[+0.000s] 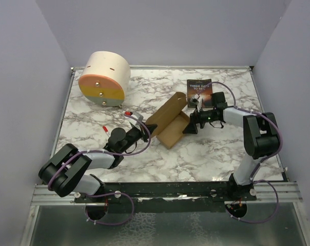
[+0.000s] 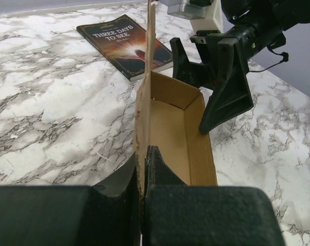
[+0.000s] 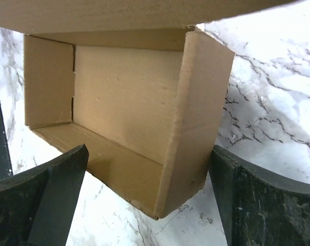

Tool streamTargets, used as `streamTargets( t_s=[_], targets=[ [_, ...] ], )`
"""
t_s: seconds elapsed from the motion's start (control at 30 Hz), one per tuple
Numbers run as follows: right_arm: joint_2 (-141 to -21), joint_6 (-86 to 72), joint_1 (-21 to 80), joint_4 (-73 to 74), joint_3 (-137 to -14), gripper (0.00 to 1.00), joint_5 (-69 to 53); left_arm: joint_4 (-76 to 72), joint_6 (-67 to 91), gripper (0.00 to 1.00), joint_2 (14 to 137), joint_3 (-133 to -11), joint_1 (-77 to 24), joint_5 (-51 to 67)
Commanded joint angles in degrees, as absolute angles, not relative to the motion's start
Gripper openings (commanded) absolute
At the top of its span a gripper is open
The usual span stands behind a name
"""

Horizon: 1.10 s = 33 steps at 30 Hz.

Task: Fold the paper box

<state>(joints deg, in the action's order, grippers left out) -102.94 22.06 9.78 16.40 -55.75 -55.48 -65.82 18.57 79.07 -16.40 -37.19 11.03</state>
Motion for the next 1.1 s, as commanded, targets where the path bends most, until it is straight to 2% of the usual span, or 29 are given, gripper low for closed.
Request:
streamTargets(
  t_s=[0.0,0.13,0.23,0.4,0.5,0.7,0.9,1.07],
  targets=[
    [-99.3,20.15,6.86,14.22,-55.61,0.99,-63.68,-64.52,17.3,0.0,79.29,-18.32,-36.8,12.64],
    [-96.35,24.06,3.63,15.88,-55.46,0.99,-67.41,-59.67,15.68,0.0,79.11,-20.03,-36.14,14.61],
    [-93.4,34.6,3.1,20.23,-55.16,0.99,-66.12,-56.38,15.06,0.0,78.8,-21.35,-35.38,16.08],
    [-85.8,45.85,2.99,18.26,-49.23,0.99,-65.95,-51.43,14.35,0.0,78.49,-23.52,-34.41,18.61],
    [-85.14,47.04,2.8,18.08,-48.45,0.99,-65.72,-49.15,14.27,0.0,78.18,-24.75,-34.28,19.3],
    [-92.05,46.92,0.56,27.96,-55.42,0.99,-69.66,-45.88,14.3,0.0,76.23,-25.18,-34.15,18.96],
    [-93.66,42.46,-0.63,25.8,-55.74,0.99,-63.27,-45.7,12.5,0.0,73.65,-24.17,-34.19,18.3],
    [-90.72,46.84,-1.41,25.67,-53.62,1.0,-65.47,-43.08,10.83,0.0,71.8,-24.6,-34.19,17.82]
  ],
)
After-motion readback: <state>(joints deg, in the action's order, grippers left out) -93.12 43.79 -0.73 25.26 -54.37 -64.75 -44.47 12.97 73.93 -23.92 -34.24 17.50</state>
